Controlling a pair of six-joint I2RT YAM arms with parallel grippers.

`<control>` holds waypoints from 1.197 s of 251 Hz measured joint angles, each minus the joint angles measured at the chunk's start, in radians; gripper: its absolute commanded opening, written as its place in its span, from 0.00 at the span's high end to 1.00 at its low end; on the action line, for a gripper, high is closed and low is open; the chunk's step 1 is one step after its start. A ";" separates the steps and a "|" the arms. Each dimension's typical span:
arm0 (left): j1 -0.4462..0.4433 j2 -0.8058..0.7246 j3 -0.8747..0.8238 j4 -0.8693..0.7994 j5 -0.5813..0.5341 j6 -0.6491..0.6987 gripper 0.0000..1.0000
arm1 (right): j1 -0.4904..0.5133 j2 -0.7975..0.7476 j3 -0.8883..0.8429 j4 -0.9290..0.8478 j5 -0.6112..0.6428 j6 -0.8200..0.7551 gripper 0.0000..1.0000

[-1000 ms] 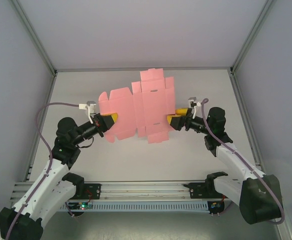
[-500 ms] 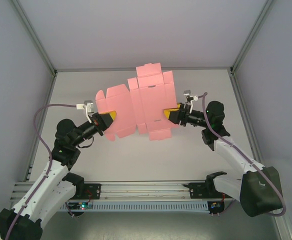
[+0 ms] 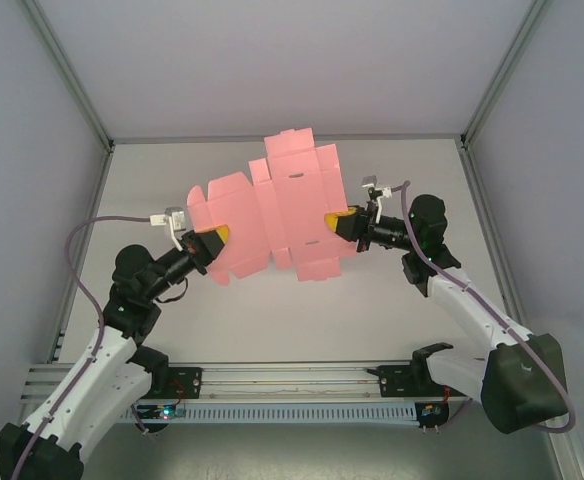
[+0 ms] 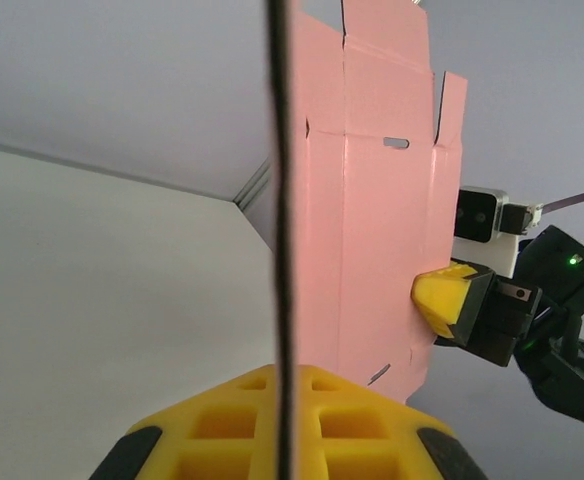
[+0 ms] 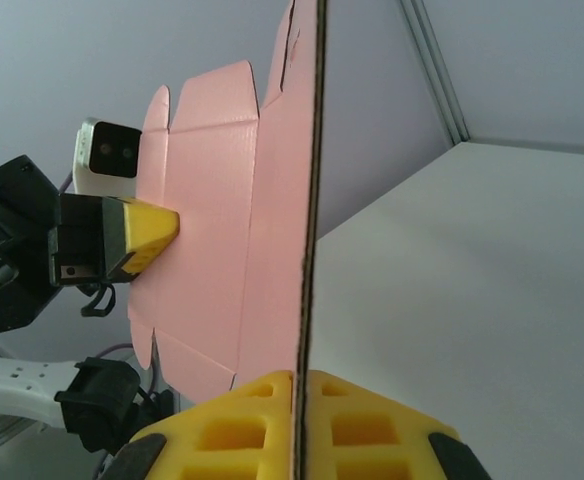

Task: Assemble paper box

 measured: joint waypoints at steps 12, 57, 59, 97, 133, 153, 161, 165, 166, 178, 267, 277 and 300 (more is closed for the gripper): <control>-0.001 -0.010 0.000 -0.035 -0.025 0.007 0.29 | 0.002 -0.006 0.010 -0.037 0.005 -0.029 1.00; -0.001 -0.041 0.017 -0.254 -0.166 0.038 0.00 | 0.004 -0.012 0.122 -0.295 0.056 -0.192 1.00; -0.001 -0.041 0.018 -0.260 -0.169 0.039 0.00 | 0.004 -0.012 0.129 -0.311 0.058 -0.201 1.00; -0.001 -0.073 0.093 -0.480 -0.300 0.109 0.00 | 0.006 -0.002 0.286 -0.608 0.090 -0.430 1.00; -0.001 -0.095 0.177 -0.592 -0.367 0.173 0.00 | 0.034 0.024 0.457 -0.934 0.112 -0.730 1.00; -0.001 -0.099 0.201 -0.593 -0.364 0.219 0.00 | 0.075 0.045 0.548 -1.106 0.153 -0.899 1.00; -0.001 -0.097 0.204 -0.588 -0.348 0.245 0.00 | 0.094 0.057 0.585 -1.171 0.173 -0.963 1.00; -0.001 -0.095 0.204 -0.582 -0.333 0.260 0.00 | 0.100 0.062 0.597 -1.195 0.179 -0.987 1.00; -0.001 -0.094 0.204 -0.581 -0.331 0.262 0.00 | 0.102 0.064 0.602 -1.202 0.181 -0.994 1.00; -0.001 -0.082 0.204 -0.563 -0.275 0.307 0.00 | 0.123 0.090 0.656 -1.298 0.204 -1.081 1.00; -0.001 0.054 0.243 -0.470 0.052 0.513 0.00 | 0.211 0.413 1.007 -1.772 0.372 -1.483 1.00; -0.001 0.073 0.254 -0.457 0.077 0.536 0.00 | 0.223 0.450 1.036 -1.794 0.384 -1.515 1.00; -0.001 0.134 0.287 -0.433 0.146 0.589 0.00 | 0.236 0.518 1.083 -1.852 0.404 -1.560 1.00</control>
